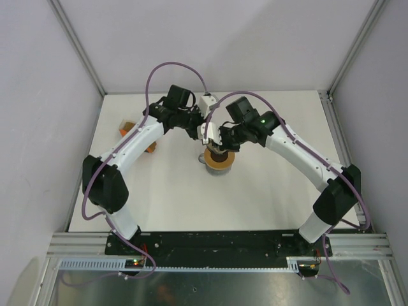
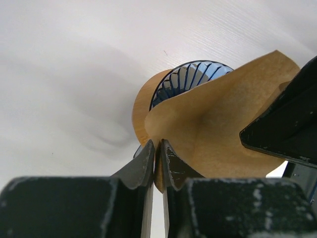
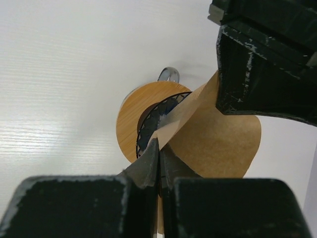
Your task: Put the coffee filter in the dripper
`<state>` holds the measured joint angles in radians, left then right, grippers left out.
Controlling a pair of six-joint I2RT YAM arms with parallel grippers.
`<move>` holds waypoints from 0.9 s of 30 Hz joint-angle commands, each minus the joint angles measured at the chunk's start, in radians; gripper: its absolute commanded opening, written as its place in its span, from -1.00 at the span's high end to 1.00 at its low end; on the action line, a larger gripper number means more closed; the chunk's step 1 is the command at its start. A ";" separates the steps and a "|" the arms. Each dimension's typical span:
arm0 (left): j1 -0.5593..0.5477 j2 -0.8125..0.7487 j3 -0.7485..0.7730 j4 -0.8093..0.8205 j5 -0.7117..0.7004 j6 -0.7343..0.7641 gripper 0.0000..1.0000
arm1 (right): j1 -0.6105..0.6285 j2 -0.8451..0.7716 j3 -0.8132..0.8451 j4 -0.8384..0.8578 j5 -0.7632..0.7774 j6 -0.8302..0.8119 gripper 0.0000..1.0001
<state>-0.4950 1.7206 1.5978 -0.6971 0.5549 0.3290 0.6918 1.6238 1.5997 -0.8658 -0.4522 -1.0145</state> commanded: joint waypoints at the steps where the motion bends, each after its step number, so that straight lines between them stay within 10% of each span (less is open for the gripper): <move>1: 0.001 -0.033 -0.004 0.036 -0.011 -0.005 0.72 | -0.002 0.025 0.047 -0.027 -0.018 0.002 1.00; 20: 0.001 -0.064 -0.031 0.034 0.011 0.013 0.52 | -0.041 -0.012 -0.037 0.028 -0.099 0.034 0.99; 27: 0.001 -0.067 -0.005 0.034 0.014 0.019 0.47 | -0.050 -0.026 -0.004 0.036 -0.147 0.069 0.43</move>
<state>-0.4950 1.7073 1.5669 -0.6788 0.5522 0.3325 0.6495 1.6279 1.5608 -0.8509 -0.5377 -0.9726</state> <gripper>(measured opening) 0.264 0.223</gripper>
